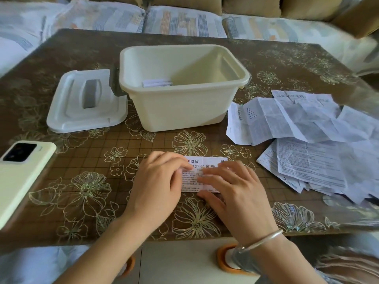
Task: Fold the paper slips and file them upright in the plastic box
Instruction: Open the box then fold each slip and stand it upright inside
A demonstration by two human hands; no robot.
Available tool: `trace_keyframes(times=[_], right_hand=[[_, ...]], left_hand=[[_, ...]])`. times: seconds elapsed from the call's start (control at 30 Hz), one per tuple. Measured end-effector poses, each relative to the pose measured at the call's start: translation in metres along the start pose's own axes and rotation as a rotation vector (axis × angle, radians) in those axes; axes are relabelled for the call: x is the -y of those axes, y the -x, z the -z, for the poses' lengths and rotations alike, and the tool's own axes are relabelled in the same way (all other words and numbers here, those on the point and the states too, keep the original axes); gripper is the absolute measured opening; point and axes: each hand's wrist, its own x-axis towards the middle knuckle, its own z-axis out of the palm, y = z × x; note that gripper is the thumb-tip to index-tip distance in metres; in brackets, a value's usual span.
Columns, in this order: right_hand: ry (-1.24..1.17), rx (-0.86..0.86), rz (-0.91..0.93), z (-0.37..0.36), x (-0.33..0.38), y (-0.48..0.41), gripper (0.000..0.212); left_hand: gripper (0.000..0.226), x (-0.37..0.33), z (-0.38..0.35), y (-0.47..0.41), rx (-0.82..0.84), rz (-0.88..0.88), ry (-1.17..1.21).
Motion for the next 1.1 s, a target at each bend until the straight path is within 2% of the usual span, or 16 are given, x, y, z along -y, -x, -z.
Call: trace_keyframes(times=[0.17,0.27,0.4,0.5,0.6,0.73,0.8,0.9,1.0,1.1], right_hand=[[0.065,-0.002,0.328,0.002,-0.007,-0.016,0.018],[0.105,0.006,0.388,0.006,-0.008,-0.017,0.018],[0.163,-0.015,0.265,0.002,0.001,-0.017,0.027],[0.189,-0.057,0.142,-0.002,0.005,-0.016,0.012],[0.117,-0.100,0.050,-0.001,0.000,-0.013,0.011],[-0.089,-0.146,0.064,0.003,-0.010,-0.011,0.004],[-0.140,-0.115,0.090,0.006,-0.013,-0.010,0.003],[-0.119,-0.041,0.109,0.009,-0.021,-0.006,0.004],[-0.076,-0.040,0.133,0.012,-0.025,0.001,0.004],[-0.077,-0.073,0.117,0.010,-0.025,0.007,0.007]], left_hand=[[0.032,0.005,0.011,-0.019,0.045,0.058,0.059],[0.042,0.010,0.014,-0.020,0.093,0.048,0.072],[0.052,0.017,0.014,-0.014,0.110,0.014,0.082],[0.048,0.018,0.015,-0.013,0.126,-0.009,0.061],[0.046,0.017,0.016,-0.011,0.135,-0.098,0.030],[0.042,0.015,0.013,-0.013,0.057,-0.230,-0.119],[0.037,0.015,0.012,-0.014,0.026,-0.295,-0.136],[0.021,0.020,0.014,-0.010,0.010,-0.445,-0.145],[0.007,0.018,0.014,0.002,0.033,-0.546,-0.117],[0.009,0.014,0.011,0.011,0.022,-0.552,-0.059]])
